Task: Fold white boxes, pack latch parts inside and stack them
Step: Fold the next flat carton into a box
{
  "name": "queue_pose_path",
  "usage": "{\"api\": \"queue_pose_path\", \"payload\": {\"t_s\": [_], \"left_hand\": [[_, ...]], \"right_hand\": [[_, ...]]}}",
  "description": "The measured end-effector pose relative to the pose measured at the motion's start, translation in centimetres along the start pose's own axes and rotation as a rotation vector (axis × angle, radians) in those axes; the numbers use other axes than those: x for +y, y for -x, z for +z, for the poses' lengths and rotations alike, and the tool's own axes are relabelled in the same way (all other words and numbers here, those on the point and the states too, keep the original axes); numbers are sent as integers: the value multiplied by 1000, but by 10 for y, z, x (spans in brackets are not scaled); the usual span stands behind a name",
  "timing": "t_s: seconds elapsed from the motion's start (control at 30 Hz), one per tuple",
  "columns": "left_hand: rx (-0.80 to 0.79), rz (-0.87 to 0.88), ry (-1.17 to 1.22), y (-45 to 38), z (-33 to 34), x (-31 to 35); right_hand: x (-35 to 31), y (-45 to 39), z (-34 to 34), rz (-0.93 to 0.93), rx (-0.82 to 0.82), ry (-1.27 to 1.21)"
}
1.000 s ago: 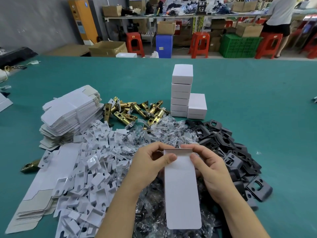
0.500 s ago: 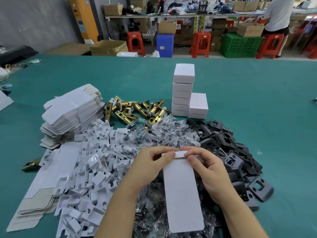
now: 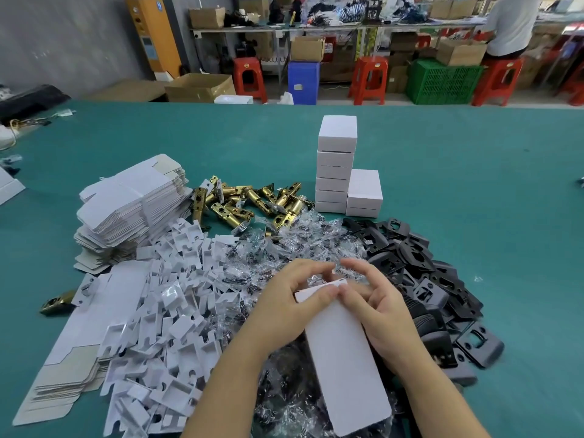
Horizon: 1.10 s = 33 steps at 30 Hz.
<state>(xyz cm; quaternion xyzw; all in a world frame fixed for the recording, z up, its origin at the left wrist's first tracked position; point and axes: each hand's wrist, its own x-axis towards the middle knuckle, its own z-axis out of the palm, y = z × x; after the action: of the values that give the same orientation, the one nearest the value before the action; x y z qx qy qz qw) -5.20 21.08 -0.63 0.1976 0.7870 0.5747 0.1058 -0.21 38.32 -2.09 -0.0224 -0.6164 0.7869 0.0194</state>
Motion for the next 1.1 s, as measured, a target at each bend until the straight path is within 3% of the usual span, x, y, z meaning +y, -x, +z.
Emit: {"api": "queue_pose_path", "payload": {"t_s": [0.13, 0.3, 0.37, 0.6, 1.1], "left_hand": [[-40, -25, -1, 0, 2, -1], [198, -128, 199, -1, -9, 1], [225, -137, 225, -1, -14, 1], [34, -134, 326, 1, -26, 0], [-35, -142, 367, 4, -36, 0]], "right_hand": [[-6, -1, 1, 48, 19, 14], [-14, 3, 0, 123, -59, 12], [-14, 5, 1, 139, -86, -5], [-15, 5, -2, 170, -106, -67], [-14, 6, -6, 223, -166, -92]]}}
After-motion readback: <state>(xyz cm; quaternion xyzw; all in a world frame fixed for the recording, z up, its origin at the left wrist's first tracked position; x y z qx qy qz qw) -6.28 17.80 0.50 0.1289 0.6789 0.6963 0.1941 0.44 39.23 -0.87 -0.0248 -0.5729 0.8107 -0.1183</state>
